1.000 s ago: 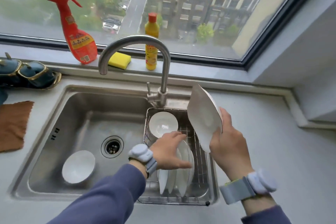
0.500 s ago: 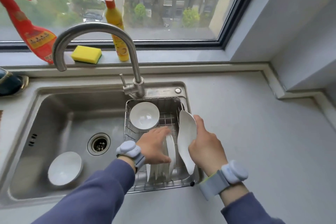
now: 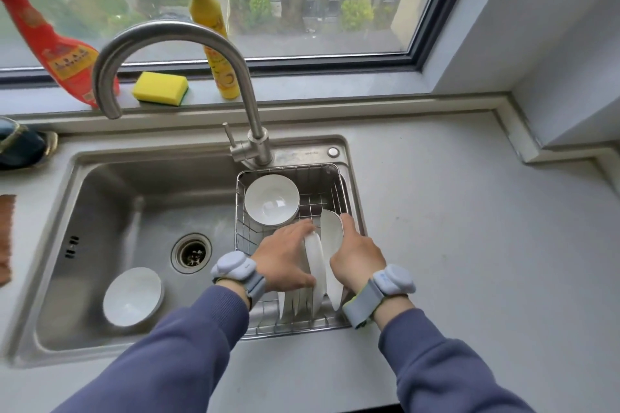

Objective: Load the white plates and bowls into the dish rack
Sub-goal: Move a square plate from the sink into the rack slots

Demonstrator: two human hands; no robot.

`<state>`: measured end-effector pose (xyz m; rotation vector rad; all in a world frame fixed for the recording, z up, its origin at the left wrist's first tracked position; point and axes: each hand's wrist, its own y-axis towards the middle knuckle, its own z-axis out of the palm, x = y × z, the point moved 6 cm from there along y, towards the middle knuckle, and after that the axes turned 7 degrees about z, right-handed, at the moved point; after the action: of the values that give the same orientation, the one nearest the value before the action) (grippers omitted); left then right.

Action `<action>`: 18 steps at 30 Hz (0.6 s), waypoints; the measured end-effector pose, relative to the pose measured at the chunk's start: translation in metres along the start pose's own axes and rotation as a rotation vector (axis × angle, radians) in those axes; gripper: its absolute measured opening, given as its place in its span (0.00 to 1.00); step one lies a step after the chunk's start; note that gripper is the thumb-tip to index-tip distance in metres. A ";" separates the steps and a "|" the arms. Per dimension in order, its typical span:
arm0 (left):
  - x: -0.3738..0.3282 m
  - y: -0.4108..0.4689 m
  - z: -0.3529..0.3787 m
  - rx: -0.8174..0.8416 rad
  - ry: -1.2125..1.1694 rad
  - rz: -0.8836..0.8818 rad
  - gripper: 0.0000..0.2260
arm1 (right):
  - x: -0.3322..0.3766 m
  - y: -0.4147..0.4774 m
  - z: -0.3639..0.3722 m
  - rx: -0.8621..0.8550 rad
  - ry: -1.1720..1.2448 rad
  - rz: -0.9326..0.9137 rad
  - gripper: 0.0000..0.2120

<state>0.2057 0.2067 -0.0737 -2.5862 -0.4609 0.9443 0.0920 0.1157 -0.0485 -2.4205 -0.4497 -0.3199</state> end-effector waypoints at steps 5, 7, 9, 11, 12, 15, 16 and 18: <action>0.001 -0.002 -0.002 -0.015 -0.023 0.007 0.48 | -0.006 0.003 0.013 0.056 -0.013 0.026 0.30; 0.001 -0.002 -0.001 -0.014 -0.036 0.010 0.48 | -0.008 0.004 0.016 0.061 -0.018 0.019 0.31; 0.002 -0.003 0.001 -0.021 -0.061 0.016 0.48 | -0.008 0.006 0.019 0.058 -0.021 0.001 0.31; 0.003 -0.001 0.003 -0.030 -0.072 0.025 0.48 | -0.010 0.009 0.022 0.054 -0.026 -0.025 0.27; 0.003 0.000 0.004 -0.032 -0.073 0.029 0.48 | -0.010 0.009 0.022 0.047 -0.030 -0.041 0.24; 0.003 0.003 0.008 -0.031 -0.073 0.032 0.49 | -0.012 0.009 0.023 0.064 -0.016 -0.041 0.24; 0.004 0.004 0.009 -0.023 -0.075 0.029 0.50 | -0.013 0.011 0.024 0.079 -0.008 -0.030 0.27; 0.004 0.007 0.012 -0.006 -0.075 0.018 0.51 | -0.015 0.014 0.025 0.096 0.005 -0.010 0.32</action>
<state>0.2018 0.2047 -0.0872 -2.5717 -0.4614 1.0509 0.0867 0.1177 -0.0801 -2.3247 -0.4643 -0.3012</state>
